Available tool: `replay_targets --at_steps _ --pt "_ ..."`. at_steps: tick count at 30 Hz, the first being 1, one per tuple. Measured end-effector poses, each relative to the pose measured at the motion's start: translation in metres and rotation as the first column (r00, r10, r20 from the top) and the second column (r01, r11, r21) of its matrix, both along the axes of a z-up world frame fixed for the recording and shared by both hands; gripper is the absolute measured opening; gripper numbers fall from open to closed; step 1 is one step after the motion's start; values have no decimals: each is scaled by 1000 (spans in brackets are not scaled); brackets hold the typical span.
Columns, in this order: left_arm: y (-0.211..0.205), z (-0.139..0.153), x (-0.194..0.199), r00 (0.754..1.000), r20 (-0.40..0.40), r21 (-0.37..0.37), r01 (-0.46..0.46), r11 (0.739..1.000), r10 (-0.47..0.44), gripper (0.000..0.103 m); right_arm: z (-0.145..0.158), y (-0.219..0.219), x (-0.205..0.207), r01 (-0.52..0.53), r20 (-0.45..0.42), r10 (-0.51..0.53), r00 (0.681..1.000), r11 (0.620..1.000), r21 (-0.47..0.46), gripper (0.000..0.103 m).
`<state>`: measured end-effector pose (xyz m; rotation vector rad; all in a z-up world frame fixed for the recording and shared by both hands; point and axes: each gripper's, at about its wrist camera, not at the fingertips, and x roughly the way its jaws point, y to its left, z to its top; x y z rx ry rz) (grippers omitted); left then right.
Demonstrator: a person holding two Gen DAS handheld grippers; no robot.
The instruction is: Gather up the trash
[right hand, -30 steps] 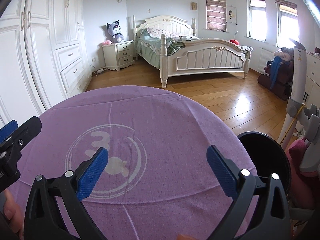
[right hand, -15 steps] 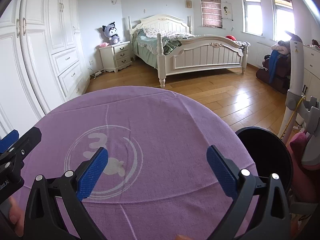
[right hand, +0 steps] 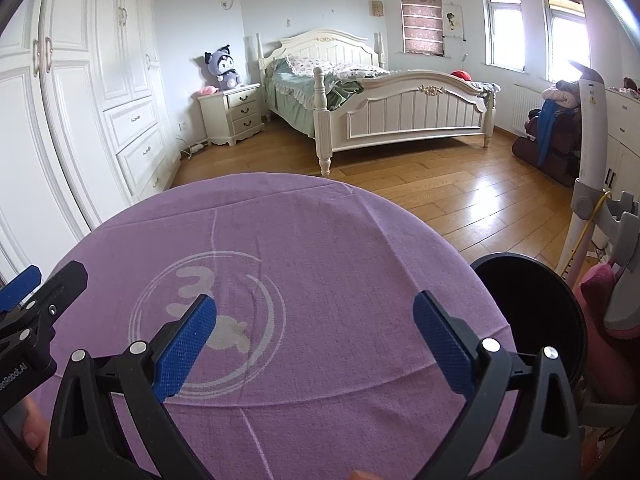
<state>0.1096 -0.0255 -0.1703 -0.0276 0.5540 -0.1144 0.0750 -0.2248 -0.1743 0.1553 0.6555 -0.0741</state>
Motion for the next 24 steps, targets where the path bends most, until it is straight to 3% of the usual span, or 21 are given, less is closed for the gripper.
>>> replay_targets --at_steps 24 --pt "5 -6 2 1000 -21 -2 -13 1000 13 98 -1 -5 2 4 -11 -4 1000 1000 28 98"
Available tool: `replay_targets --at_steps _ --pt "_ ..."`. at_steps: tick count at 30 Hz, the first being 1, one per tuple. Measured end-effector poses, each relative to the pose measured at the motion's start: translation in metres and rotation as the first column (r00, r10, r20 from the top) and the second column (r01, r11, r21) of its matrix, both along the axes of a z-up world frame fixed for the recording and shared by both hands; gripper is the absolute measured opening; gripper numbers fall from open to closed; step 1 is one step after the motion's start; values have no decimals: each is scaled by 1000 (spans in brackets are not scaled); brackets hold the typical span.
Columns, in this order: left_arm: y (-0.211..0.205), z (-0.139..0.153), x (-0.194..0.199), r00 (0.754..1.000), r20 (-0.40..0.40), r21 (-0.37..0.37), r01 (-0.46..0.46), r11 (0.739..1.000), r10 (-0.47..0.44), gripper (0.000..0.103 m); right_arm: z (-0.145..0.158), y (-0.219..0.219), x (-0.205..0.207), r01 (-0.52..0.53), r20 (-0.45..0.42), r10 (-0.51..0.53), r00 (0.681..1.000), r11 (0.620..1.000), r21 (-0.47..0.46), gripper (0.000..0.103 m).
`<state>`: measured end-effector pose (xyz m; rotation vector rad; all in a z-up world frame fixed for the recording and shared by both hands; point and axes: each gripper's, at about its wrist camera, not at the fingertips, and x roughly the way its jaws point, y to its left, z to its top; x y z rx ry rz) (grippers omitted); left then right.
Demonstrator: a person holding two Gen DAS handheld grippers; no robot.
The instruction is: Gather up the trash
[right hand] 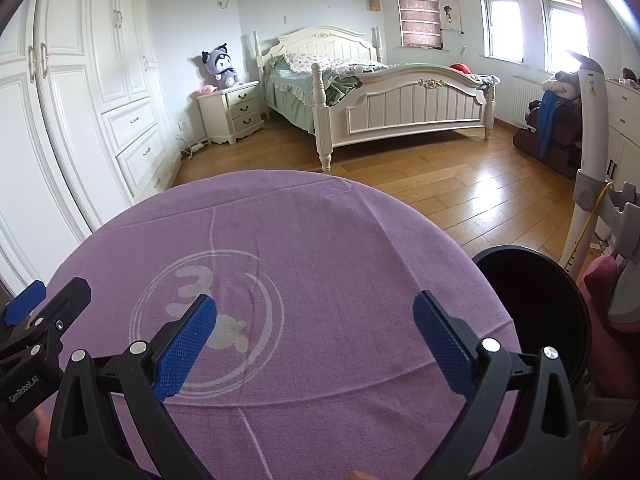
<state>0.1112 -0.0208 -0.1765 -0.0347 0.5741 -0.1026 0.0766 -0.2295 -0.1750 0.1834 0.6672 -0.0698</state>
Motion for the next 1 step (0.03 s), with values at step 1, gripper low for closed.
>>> replay_targets --at_steps 1 --pt "0 0 -1 1000 1 1 0 1000 0 98 0 0 0 0 0 0 1000 1000 0 98"
